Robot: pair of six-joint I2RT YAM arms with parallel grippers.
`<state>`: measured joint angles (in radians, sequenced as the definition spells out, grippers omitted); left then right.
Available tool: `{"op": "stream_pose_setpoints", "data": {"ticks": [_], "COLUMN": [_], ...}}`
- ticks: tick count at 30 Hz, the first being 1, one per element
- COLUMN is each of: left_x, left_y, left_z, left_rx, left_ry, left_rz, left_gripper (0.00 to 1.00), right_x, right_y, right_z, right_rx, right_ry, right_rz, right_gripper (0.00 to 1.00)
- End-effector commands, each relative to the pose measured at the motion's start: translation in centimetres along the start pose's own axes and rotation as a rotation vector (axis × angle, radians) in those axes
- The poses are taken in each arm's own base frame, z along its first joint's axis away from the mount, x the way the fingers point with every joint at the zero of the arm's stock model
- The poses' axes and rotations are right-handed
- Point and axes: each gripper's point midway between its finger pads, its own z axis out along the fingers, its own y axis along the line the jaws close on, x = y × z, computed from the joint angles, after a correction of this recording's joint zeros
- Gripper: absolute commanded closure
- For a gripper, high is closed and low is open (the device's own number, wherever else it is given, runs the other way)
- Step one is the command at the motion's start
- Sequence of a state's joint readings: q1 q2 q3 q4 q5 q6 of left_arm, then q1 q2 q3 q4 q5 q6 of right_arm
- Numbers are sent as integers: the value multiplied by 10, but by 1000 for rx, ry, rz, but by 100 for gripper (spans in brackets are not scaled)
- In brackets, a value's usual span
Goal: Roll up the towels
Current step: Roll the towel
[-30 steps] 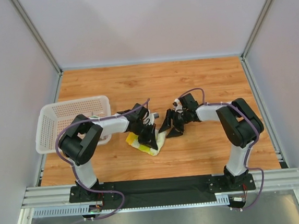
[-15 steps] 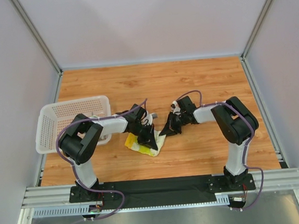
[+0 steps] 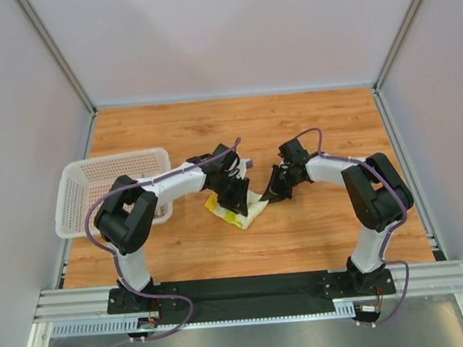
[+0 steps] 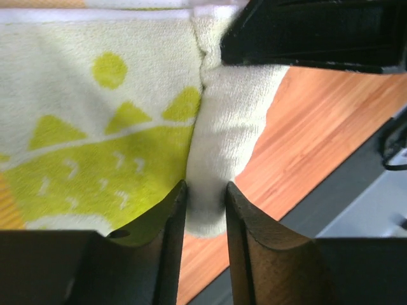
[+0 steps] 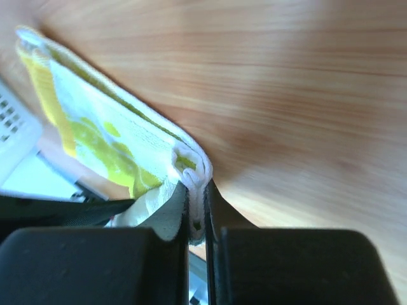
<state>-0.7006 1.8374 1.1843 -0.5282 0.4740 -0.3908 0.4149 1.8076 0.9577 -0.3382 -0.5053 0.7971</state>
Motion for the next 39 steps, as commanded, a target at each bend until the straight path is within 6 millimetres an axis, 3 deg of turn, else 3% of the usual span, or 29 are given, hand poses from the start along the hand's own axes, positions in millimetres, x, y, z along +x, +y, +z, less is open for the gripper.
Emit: {"op": "stream_pose_setpoints", "data": {"ticks": [1, 9, 22, 27, 33, 39], "left_x": [0, -3, -15, -17, -4, 3], "left_y": [3, -24, -68, -53, -42, -35], "left_z": [-4, 0, -5, 8, 30, 37], "left_rx": [-132, -157, -294, -409, -404, -434], "left_ry": [26, 9, -144, -143, -101, -89], "left_rz": [124, 286, 584, 612, 609, 594], "left_gripper": [61, 47, 37, 37, 39, 51], "right_x": [-13, -22, -14, -12, -9, -8], "right_y": [-26, -12, -1, 0, -1, -3], "right_z": [-23, -34, -27, -24, -24, -23], "right_rx": [204, 231, 240, 242, 246, 253], "right_ry": [-85, -86, 10, 40, 55, 66], "right_rz": [-8, -17, -32, -14, -9, 1], "right_gripper": [100, 100, 100, 100, 100, 100]}}
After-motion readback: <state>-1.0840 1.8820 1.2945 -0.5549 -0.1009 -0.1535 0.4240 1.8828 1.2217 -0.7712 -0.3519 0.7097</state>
